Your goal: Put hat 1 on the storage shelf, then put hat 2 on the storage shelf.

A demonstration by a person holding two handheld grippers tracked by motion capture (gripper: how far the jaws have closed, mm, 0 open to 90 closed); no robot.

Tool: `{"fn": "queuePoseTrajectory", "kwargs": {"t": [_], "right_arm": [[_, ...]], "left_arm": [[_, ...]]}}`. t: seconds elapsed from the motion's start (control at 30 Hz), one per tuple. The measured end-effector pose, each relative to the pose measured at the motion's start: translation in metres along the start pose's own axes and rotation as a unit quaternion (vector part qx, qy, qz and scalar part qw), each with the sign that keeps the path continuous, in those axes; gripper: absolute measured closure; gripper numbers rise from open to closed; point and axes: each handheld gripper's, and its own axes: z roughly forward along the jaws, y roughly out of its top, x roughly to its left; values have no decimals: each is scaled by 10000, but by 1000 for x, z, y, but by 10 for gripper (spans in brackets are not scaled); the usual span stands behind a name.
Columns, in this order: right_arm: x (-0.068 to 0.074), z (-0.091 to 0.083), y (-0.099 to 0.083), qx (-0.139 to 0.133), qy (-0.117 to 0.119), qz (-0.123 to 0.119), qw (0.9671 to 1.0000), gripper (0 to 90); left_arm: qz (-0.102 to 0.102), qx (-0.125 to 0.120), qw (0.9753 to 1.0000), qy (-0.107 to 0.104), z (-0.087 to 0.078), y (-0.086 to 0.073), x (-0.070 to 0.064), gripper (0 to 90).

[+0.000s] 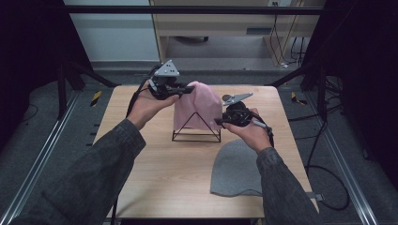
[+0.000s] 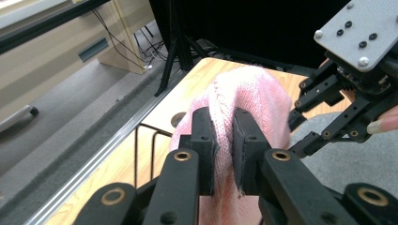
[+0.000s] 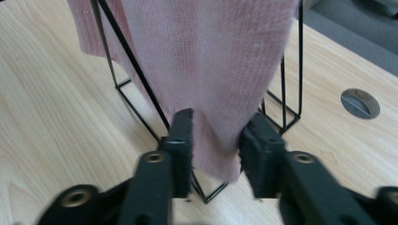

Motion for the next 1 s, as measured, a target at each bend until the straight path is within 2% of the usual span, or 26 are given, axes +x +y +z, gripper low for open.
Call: {"fn": "queuePoseTrajectory", "kwargs": {"t": [0.03,0.1,0.23,0.27,0.53,0.77,0.87,0.9,0.93,1.0], "right_arm": [[0,0,0,0,0,0,10000,632],[-2,-5,-5,63,-60,22,10000,543],[-5,-10,-9,104,-122,63,9999,475],[-8,-14,-13,115,-185,132,9997,435],[-22,-21,-30,224,-521,351,9978,381],[-36,-23,-42,312,-738,630,9948,362],[-40,-24,-46,349,-790,716,9937,346],[-42,-24,-48,353,-830,780,9929,336],[-46,-25,-52,375,-879,831,9920,314],[-47,-26,-53,405,-899,872,9913,309]], "left_arm": [[0,0,10000,0,0,0,0,806],[-60,-15,10000,-43,2,-4,-3,806],[-55,91,9999,-91,8,-11,-8,807],[-65,115,9999,-103,9,-12,-8,807],[-81,231,9994,-226,17,-23,-13,805],[-224,333,9988,-267,22,-33,-12,795],[-275,340,9988,-213,22,-35,-13,755],[-316,306,9988,-194,22,-36,-13,722],[-383,247,9989,-133,20,-38,-14,646],[-420,186,9989,-97,19,-38,-15,624]]}}
